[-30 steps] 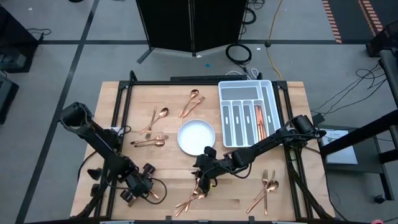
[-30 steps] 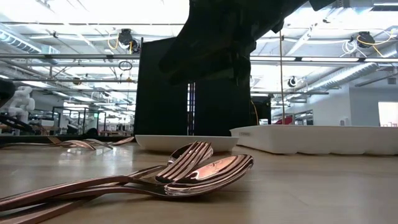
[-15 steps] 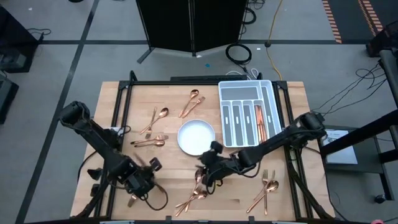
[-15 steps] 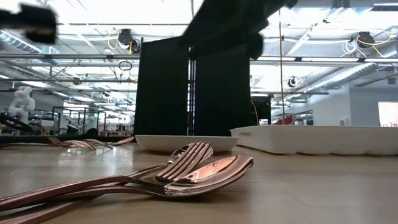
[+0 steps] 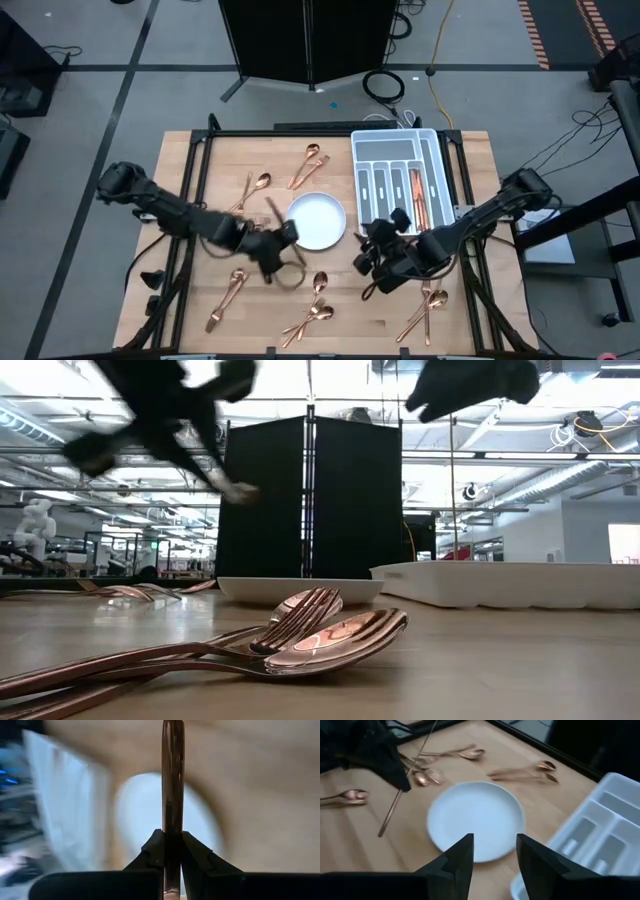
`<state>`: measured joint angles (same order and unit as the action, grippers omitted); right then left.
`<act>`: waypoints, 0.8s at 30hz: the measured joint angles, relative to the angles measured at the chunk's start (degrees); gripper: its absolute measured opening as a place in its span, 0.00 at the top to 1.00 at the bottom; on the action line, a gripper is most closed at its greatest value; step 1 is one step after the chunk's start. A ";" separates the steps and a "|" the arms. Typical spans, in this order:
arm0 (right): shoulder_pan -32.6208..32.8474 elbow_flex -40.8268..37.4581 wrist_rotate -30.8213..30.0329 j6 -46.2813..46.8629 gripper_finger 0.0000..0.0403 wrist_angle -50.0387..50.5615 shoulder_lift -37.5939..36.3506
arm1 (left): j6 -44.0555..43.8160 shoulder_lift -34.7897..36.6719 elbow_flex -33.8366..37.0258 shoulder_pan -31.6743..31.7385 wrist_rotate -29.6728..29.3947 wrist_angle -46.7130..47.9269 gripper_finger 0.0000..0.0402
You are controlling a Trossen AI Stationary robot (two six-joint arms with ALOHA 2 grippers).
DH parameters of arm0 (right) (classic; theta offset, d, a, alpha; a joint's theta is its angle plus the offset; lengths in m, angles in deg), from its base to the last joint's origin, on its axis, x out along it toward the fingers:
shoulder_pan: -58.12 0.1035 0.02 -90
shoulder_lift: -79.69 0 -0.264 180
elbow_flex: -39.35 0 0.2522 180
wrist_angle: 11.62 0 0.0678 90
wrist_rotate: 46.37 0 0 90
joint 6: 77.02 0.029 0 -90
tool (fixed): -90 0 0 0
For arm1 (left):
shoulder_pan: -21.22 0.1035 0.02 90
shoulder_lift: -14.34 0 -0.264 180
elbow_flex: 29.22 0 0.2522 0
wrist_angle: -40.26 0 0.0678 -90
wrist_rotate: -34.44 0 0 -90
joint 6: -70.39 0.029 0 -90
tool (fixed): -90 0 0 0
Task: Sort silverware
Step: Put the knife in the silverware tray
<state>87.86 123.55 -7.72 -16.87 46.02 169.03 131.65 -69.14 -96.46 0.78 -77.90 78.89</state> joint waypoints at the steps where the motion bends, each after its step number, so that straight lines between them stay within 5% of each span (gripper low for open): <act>1: 0.00 0.01 -0.06 1.32 0.65 1.75 -0.28 | 3.61 0.00 0.00 1.99 0.51 -2.92 0.93; 12: -7.65 0.00 7.64 14.15 0.65 25.88 -3.06 | 22.83 -2.32 -0.07 19.15 13.10 -30.09 0.93; 18: -14.29 0.01 12.06 -0.27 0.65 21.38 -12.77 | 27.67 -5.75 -0.09 23.43 13.98 -36.36 0.93; 24: -23.26 0.01 25.39 -15.82 0.65 14.29 -22.26 | 29.46 -12.96 -6.21 27.03 22.68 -41.88 0.93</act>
<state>64.60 123.56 17.67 -32.69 60.31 146.77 161.11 -82.10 -102.67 27.81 -55.22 37.01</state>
